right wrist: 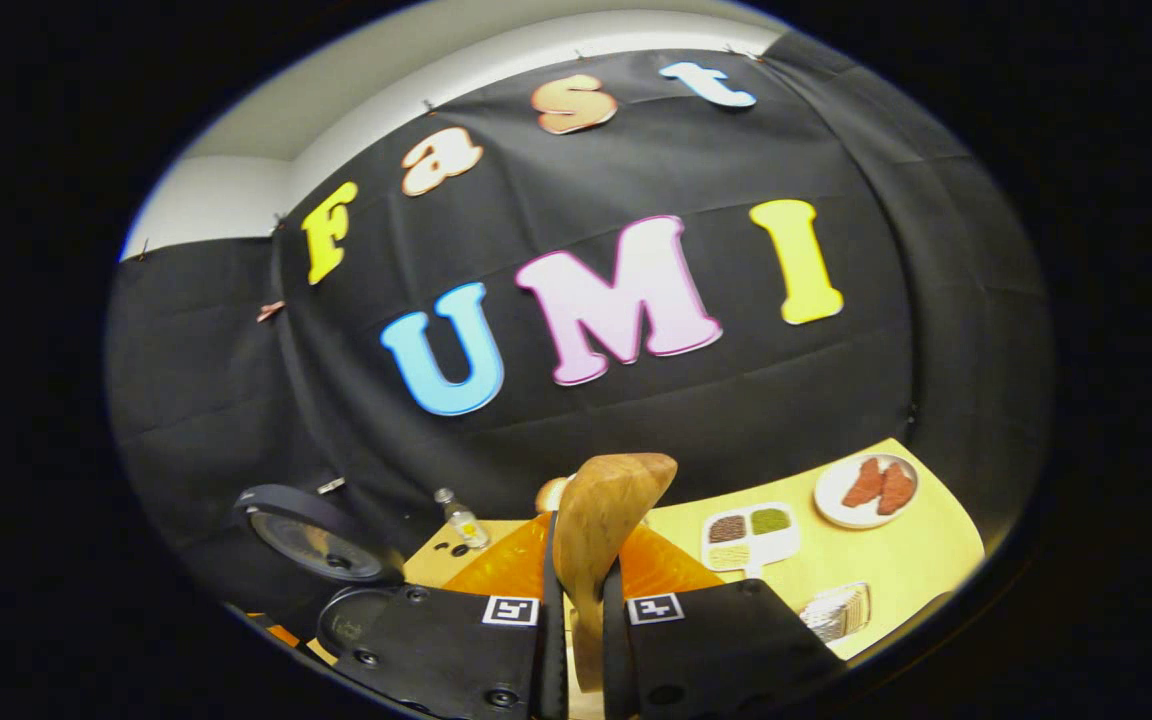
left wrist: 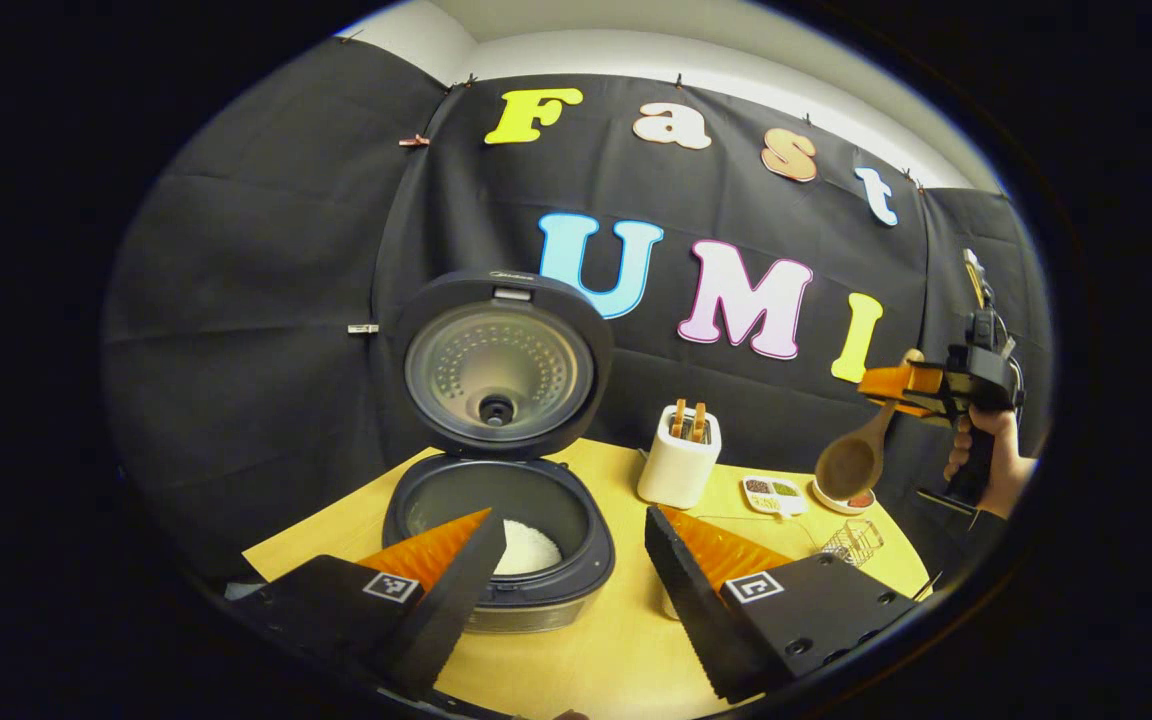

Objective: Close the left gripper, press the button to open the rice cooker; take a wooden spoon from the chopstick holder with the right hand, scoop a spoonful of rice and pour it into the rice cooker, then put the wooden spoon back into the chopstick holder.

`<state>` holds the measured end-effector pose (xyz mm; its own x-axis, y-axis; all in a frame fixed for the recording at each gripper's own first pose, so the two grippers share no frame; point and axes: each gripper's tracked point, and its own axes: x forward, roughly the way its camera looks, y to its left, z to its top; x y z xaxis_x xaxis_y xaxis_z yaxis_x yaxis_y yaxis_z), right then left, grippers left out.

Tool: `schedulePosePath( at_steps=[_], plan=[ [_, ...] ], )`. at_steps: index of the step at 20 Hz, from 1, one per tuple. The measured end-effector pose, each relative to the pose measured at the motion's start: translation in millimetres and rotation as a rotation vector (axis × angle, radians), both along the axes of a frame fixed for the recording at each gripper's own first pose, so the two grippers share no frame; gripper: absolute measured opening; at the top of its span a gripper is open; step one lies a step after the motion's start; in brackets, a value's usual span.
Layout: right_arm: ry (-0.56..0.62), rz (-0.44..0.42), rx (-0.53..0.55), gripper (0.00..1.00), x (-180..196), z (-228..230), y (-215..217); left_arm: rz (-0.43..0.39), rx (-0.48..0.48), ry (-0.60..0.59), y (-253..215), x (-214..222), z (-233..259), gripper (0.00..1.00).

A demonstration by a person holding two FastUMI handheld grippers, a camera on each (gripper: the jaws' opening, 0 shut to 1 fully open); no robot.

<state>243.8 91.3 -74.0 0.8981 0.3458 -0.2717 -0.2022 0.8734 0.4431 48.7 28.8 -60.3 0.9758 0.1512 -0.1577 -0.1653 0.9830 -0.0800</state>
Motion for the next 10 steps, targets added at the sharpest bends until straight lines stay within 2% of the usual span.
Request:
schedulePosePath(
  at_steps=[4, 10],
  plan=[
    [0.082, -0.142, 0.051, 0.17, 11, -24, -74, -0.001, -0.044, 0.018, -27, 10, 2, 0.95],
    [0.175, -0.278, 0.074, 0.18, 23, -76, -153, 0.025, 0.041, 0.039, -52, 13, 7, 0.95]
  ],
)
